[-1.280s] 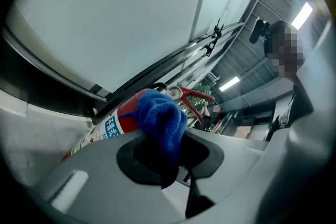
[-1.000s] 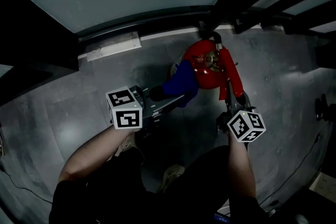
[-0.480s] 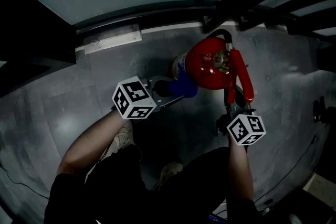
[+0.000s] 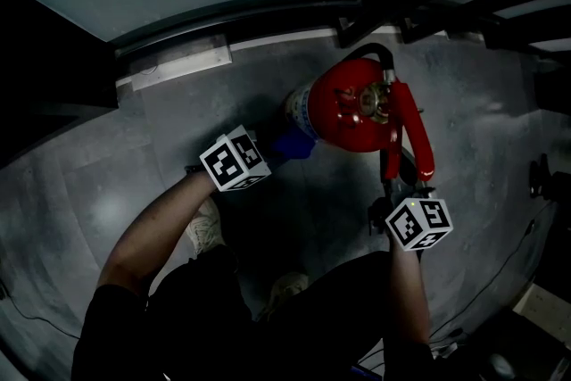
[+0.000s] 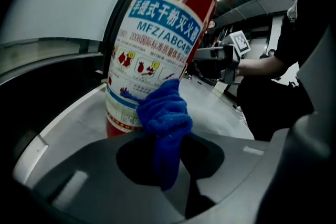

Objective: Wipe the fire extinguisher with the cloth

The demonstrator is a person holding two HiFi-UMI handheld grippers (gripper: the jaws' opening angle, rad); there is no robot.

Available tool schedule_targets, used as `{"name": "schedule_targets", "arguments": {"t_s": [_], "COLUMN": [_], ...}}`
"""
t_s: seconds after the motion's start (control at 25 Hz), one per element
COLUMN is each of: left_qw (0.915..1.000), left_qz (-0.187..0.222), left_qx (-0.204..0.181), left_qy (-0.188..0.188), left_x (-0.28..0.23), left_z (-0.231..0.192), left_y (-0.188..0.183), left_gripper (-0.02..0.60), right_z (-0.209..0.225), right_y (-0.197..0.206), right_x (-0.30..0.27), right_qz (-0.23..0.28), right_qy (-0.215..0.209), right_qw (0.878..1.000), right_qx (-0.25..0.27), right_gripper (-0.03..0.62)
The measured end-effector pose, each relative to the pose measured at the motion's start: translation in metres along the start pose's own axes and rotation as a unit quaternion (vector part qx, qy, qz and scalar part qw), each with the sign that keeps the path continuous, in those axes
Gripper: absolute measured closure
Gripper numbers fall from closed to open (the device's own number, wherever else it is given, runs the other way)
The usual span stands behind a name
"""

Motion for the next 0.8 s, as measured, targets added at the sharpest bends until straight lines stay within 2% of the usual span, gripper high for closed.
{"name": "schedule_targets", "arguments": {"t_s": [0.24,0.44,0.64,0.8], "left_qw": [0.9995,0.9966,0.9923,0.9856], "left_qz": [-0.032,-0.082,-0.116,-0.151], "left_qx": [0.001,0.001,-0.015,-0.015], "left_qy": [-0.003,-0.009,-0.042,-0.075], "left_x": [-0.013,-0.027,-0.034,-0.035], "left_z": [-0.014,-0.020,-0.032,-0.039], "left_y": [0.015,0.043,0.054,0.065], "left_gripper": [0.502,0.502,0.501,0.502], "right_z": [-0.004,-0.004,-0.002,-0.001], "right_y": [0.006,0.008,0.009,0.010], "right_x": [0.003,0.008,0.012,0.016], "right_qz": [-0.022,-0.032,-0.036,-0.039], "right_qy": [-0.007,-0.006,-0.005,-0.002], "right_qw": [0.999,0.999,0.998,0.998], "right_qx": [0.032,0.038,0.043,0.047], "right_gripper": [0.591,0.591,0.591,0.591]}}
Point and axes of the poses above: the fingertips, and each gripper's own axes: x backward along the fingers, z to its right, y out of its underside, the point moved 8 cm from there along x, backward along the fingers, and after that the axes turned 13 degrees about z, right-handed, at the moved point
